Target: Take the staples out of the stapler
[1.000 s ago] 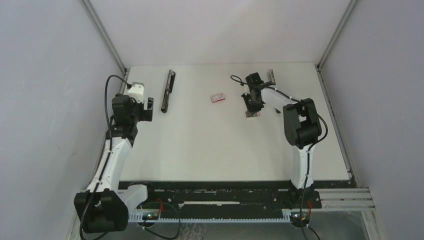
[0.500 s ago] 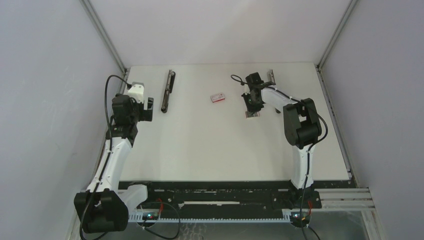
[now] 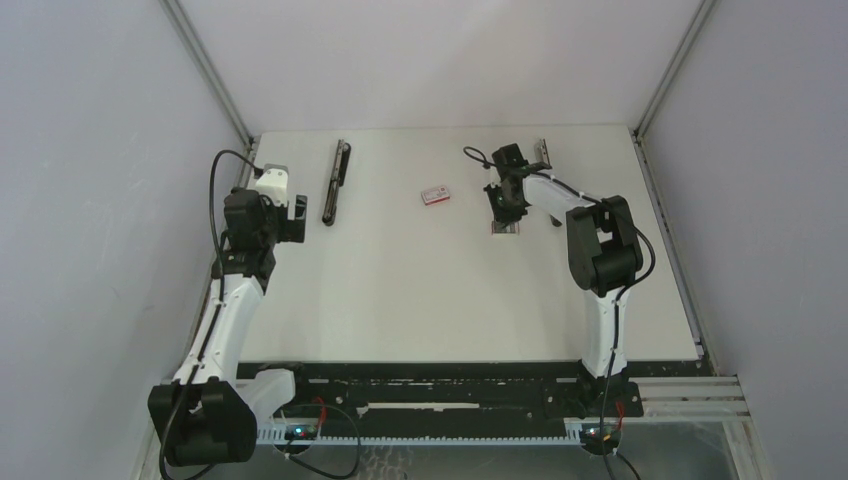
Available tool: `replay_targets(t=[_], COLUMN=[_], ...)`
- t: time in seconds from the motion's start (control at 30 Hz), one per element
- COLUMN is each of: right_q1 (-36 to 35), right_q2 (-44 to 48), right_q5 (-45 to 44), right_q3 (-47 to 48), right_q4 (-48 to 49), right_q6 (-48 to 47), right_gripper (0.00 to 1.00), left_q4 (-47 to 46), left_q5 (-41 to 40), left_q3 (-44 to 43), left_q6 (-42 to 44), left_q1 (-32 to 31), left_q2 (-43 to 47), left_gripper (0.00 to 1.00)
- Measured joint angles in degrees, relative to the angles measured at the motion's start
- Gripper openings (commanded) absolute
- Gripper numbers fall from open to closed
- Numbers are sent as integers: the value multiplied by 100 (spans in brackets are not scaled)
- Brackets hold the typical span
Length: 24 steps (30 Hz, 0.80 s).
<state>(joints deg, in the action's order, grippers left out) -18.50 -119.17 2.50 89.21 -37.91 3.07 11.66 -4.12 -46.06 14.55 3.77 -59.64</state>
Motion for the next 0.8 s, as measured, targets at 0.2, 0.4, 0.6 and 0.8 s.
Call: replay_targets(t=[0.2,0.4,0.6,0.8], right_q1=[24,79,116,122], right_q2=[-2,-4,-4,-4], right_q5=[35,90,101,166], right_q3=[11,11,11,9], right_q4=[37,39,42,92], right_q6=[83,133,201,299], right_gripper=[13,12,12,10], left_q4=[0,0,0,0], left_q5=[0,0,0,0], left_q3=[0,0,0,0], left_q6=[0,0,0,-2], left_q1=[0,2,2,2], left_q2=[-17,-26,-26,-39], left_gripper=[100,100,100,100])
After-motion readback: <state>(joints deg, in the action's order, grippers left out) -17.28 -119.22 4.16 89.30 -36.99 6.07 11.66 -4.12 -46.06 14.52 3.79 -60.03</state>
